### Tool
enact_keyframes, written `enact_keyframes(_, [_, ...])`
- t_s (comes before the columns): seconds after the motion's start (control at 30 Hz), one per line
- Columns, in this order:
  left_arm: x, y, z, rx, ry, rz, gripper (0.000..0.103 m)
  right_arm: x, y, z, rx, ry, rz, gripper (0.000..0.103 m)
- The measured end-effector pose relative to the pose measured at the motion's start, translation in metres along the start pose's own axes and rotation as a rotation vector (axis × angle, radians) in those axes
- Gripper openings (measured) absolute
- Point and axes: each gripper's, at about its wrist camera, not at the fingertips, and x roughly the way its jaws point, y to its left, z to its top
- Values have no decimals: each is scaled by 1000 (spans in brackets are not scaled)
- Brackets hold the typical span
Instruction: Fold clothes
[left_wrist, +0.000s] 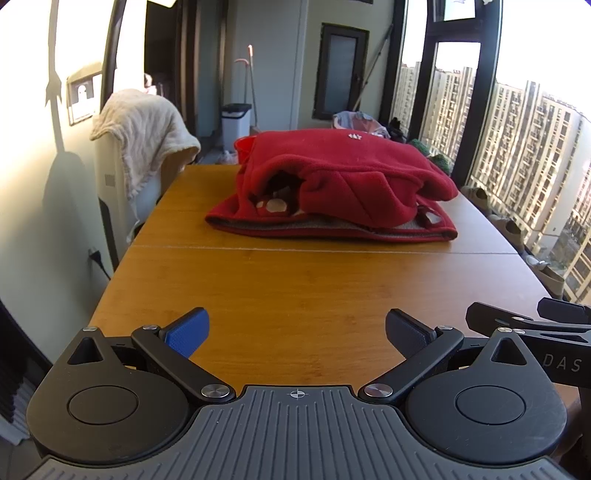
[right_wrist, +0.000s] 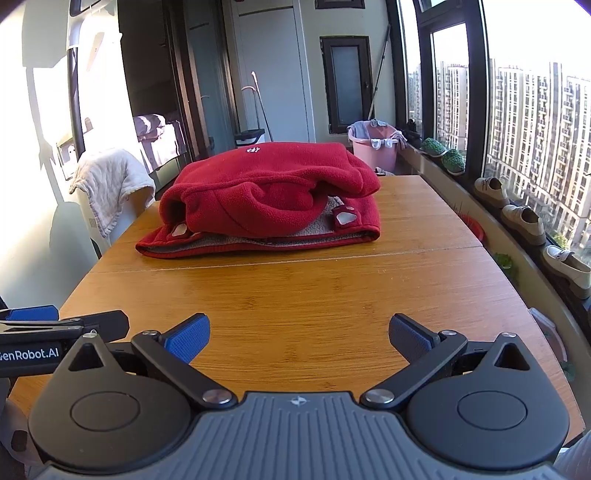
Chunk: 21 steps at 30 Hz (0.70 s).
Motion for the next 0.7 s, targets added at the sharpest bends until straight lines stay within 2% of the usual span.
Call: enact_keyframes(0.7, [4,-1,0,8,30,34,103,1,1,-1,-15,1,12,103])
